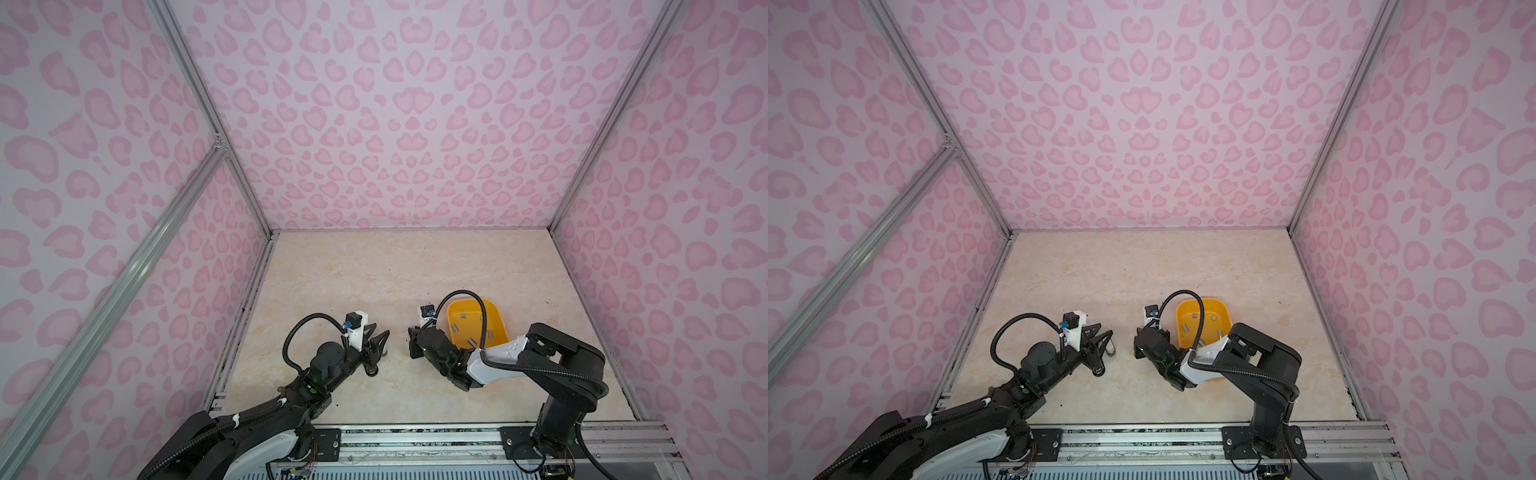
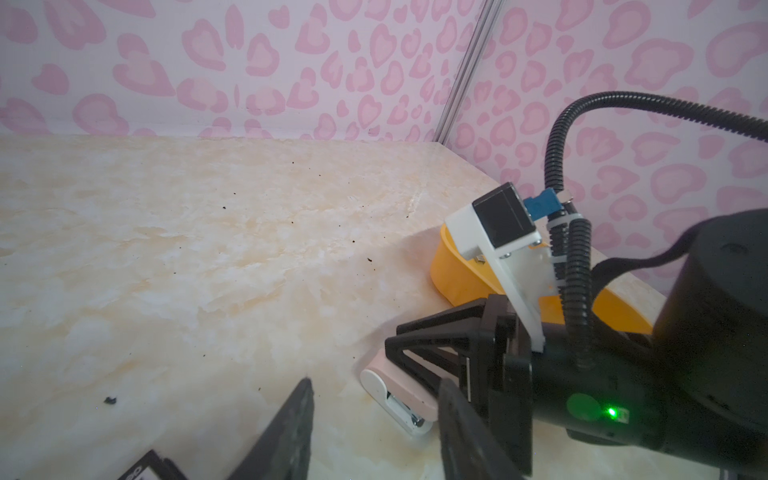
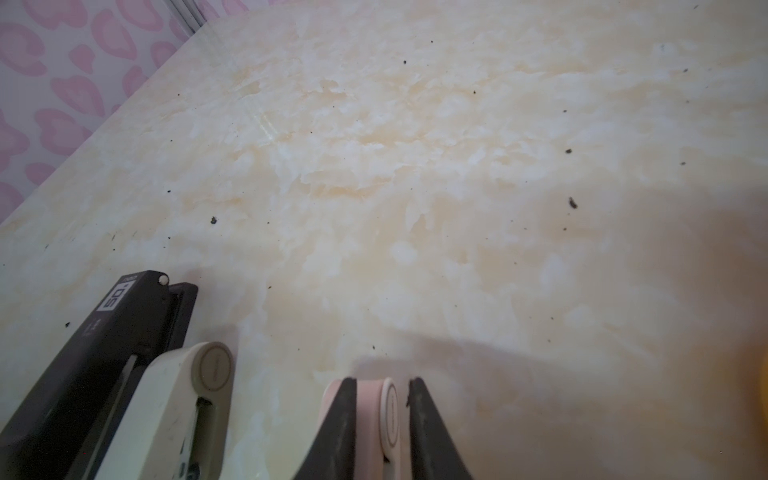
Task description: Load the staples into the stapler
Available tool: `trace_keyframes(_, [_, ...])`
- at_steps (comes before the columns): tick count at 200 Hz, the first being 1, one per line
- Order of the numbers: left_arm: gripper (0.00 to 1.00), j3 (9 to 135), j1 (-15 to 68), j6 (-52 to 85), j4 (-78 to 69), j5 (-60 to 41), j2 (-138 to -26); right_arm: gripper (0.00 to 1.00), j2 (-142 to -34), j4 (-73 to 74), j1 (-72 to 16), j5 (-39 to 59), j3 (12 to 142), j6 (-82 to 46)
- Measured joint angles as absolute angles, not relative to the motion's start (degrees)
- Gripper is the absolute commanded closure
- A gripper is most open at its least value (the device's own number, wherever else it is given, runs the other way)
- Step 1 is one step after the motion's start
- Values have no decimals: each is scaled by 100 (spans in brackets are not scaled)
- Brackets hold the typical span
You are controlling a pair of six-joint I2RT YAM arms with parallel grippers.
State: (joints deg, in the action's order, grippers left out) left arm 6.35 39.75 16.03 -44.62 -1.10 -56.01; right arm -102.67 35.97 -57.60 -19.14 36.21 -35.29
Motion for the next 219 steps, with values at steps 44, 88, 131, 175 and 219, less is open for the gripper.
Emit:
trace_keyframes(44, [50, 635, 3975, 1603, -4462, -113, -5590, 76, -10626, 4438, -5946, -2163, 3398, -3662])
trace_keyframes(88, [50, 650, 3975, 1588, -4462, -220, -5739, 77, -11004, 5347, -5983, -2320, 3227, -3811])
trace_keyframes(131, [50, 668, 3975, 1588, -4464, -305, -5784, 75, -10947, 5465, -5946, -2279, 3170, -3876])
trace_keyframes(175, [50, 668, 3975, 1590, -4462, -303, -5682, 64, -10189, 3776, -5911, -2088, 3505, -3662])
trace_keyframes(219, [49, 670, 3975, 1614, -4327, -104, -5494, 50, -9653, 2386, -5881, -1986, 3988, -3367])
